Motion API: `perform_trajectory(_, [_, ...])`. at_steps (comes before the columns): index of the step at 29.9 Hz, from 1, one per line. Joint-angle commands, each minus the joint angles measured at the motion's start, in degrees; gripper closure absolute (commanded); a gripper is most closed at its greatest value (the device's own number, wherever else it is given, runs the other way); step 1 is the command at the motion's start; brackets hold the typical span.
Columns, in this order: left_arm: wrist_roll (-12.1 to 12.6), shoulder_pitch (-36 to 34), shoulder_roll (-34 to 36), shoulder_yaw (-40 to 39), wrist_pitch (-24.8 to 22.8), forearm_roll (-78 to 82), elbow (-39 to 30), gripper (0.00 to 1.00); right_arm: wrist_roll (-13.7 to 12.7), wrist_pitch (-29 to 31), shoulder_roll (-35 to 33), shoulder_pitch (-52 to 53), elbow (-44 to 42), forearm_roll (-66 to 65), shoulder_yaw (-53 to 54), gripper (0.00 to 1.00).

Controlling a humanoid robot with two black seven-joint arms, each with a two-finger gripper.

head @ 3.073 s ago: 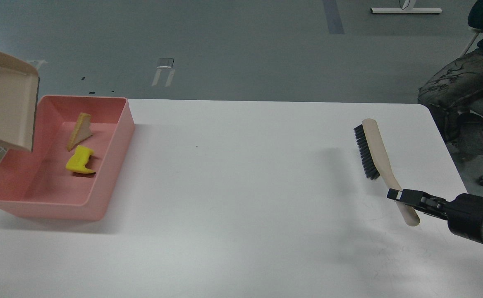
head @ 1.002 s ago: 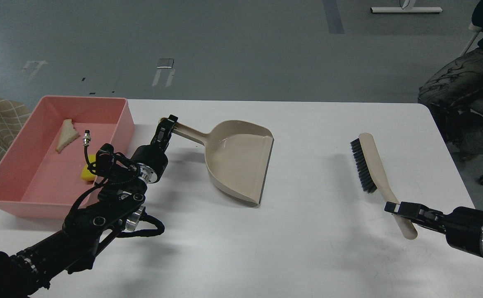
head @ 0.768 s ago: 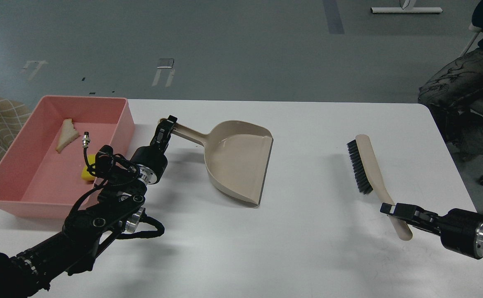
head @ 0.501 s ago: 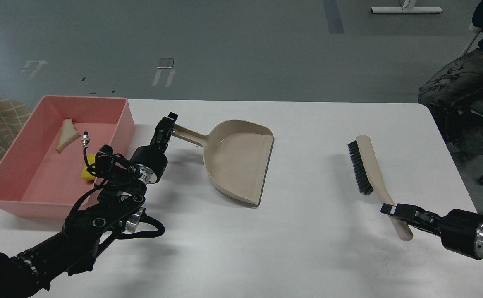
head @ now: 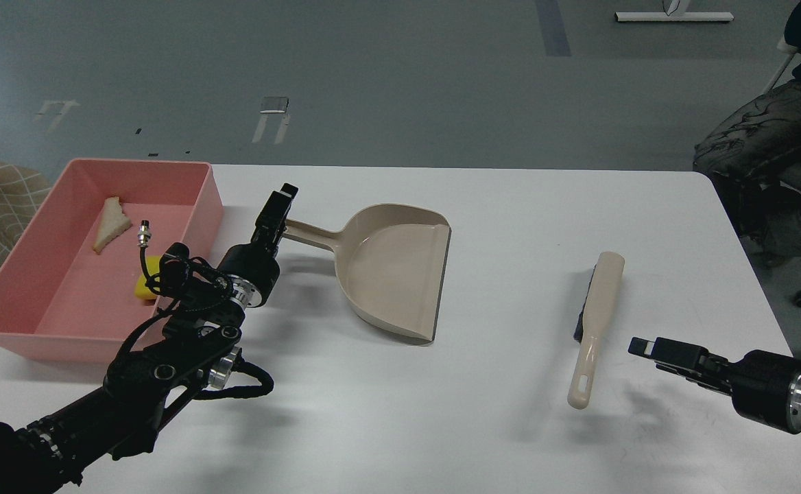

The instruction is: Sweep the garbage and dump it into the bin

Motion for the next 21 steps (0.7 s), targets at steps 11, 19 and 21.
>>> perform_trajectory(11, [0.0, 7.9, 7.6, 0.0, -0.4, 0.2, -10.7, 0.02, 0.7, 2.2, -3.8, 0.2, 1.0, 6.9, 3.0, 0.01])
perform_trajectory(19, [0.0, 15.9, 22.1, -1.1, -1.1, 0.4, -28.7, 0.02, 5.1, 10.2, -7.8, 0.1, 1.5, 11.7, 9.4, 0.01])
perform_trajectory(21, [-0.1, 16.4, 24.5, -1.5, -1.3, 0.2, -31.7, 0.02, 6.0, 12.0, -8.5, 0.1, 1.4, 13.6, 11.3, 0.01])
